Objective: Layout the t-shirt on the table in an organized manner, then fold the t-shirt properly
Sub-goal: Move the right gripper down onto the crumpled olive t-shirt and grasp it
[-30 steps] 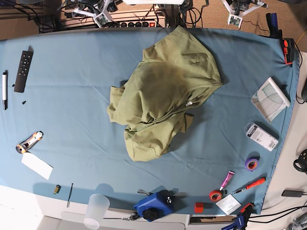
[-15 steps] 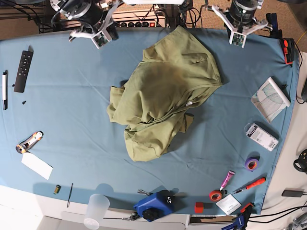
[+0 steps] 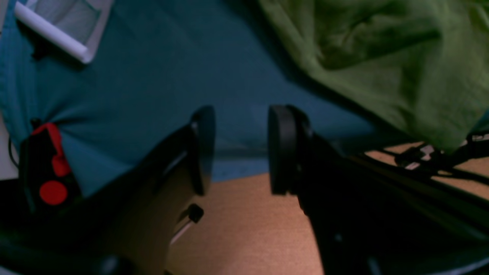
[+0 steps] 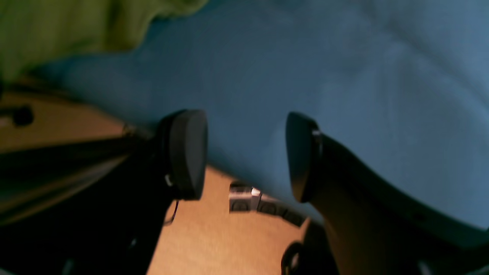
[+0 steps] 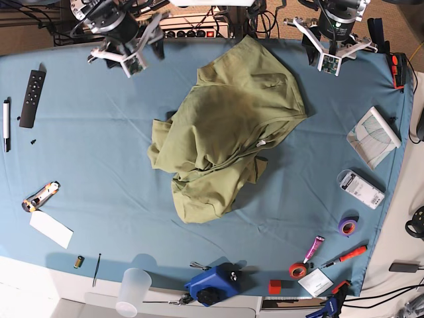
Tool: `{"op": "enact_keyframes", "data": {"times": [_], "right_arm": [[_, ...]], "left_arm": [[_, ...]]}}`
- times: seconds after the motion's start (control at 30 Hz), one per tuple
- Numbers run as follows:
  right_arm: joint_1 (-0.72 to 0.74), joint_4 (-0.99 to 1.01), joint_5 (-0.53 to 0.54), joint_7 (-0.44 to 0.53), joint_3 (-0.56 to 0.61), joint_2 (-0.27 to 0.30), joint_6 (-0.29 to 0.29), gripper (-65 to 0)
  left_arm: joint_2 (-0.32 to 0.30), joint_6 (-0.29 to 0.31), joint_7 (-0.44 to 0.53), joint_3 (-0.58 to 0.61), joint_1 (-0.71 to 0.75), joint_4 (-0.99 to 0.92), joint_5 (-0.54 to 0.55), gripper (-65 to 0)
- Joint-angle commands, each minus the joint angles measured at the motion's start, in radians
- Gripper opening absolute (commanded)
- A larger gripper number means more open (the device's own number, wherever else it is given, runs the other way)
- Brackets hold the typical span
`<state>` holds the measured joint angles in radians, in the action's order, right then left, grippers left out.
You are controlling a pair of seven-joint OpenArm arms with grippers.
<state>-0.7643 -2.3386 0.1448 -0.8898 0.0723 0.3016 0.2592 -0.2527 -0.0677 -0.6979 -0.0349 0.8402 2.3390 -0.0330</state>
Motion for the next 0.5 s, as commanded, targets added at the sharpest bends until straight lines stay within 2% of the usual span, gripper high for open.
{"op": "enact_keyframes", "data": {"times": [0.0, 0.17, 0.3, 0.4, 0.47], "right_arm": [[0.010, -0.018, 0.034, 0.019, -0.002, 0.006, 0.005, -32.6], [0.070, 0.064, 0.158, 0.019, -0.001, 0.006, 0.070, -32.6], [0.090, 0.151, 0.199, 0.031, -0.001, 0.006, 0.103, -32.6], [0.107, 0.195, 0.260, 0.032, 0.002, 0.006, 0.174, -32.6], [0.120, 0.218, 0.286, 0.031, 0.021, 0.005, 0.194, -32.6]], "left_arm": [[-0.006, -0.003, 0.019, -0.002, 0.005, 0.017, -0.001, -40.9], [-0.006, -0.003, 0.019, -0.002, 0.005, 0.017, -0.001, -40.9], [-0.005, -0.003, 0.019, -0.002, 0.005, 0.017, -0.001, -40.9], [-0.005, -0.003, 0.019, -0.002, 0.005, 0.017, 0.000, -40.9], [-0.005, -0.003, 0.019, -0.002, 0.005, 0.017, 0.000, -40.9]]}}
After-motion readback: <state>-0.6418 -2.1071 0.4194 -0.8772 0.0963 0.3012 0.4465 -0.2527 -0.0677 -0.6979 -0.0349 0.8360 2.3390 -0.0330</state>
